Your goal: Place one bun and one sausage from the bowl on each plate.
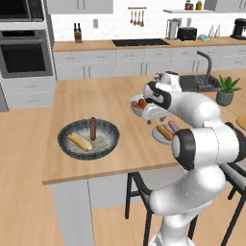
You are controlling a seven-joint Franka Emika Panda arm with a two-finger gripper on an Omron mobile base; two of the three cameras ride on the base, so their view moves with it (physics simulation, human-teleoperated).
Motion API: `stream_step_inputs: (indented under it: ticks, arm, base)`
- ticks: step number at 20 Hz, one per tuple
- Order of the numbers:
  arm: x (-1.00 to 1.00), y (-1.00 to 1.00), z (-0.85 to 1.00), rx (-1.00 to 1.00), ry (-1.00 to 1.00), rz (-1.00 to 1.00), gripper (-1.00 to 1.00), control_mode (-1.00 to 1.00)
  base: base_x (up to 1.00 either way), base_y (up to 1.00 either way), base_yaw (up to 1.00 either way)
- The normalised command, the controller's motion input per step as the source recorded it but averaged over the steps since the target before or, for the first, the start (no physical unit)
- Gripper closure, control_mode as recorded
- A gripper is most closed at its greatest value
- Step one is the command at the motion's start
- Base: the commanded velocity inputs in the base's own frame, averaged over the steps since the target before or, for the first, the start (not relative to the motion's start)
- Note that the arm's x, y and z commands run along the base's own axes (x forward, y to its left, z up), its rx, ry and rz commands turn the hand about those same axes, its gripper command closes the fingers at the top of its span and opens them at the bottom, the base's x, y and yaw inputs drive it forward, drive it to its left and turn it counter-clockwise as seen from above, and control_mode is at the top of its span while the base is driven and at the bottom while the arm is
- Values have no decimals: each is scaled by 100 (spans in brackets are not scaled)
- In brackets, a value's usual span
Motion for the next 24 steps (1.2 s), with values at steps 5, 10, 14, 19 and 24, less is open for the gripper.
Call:
stream_step_inputs:
  ticks: [5,10,14,19,24]
  arm:
    - [-1,98,15,0,0,13,-100,-100]
    - [0,83,12,0,0,14,-100,-100]
    - [0,68,0,0,0,15,-100,-100]
    - [0,88,-14,0,0,14,-100,-100]
    - [8,91,-15,0,1,7,-100,-100]
  base:
    - [0,0,0]
    - [0,0,0]
    - [0,0,0]
    - [0,0,0]
    - [0,0,0]
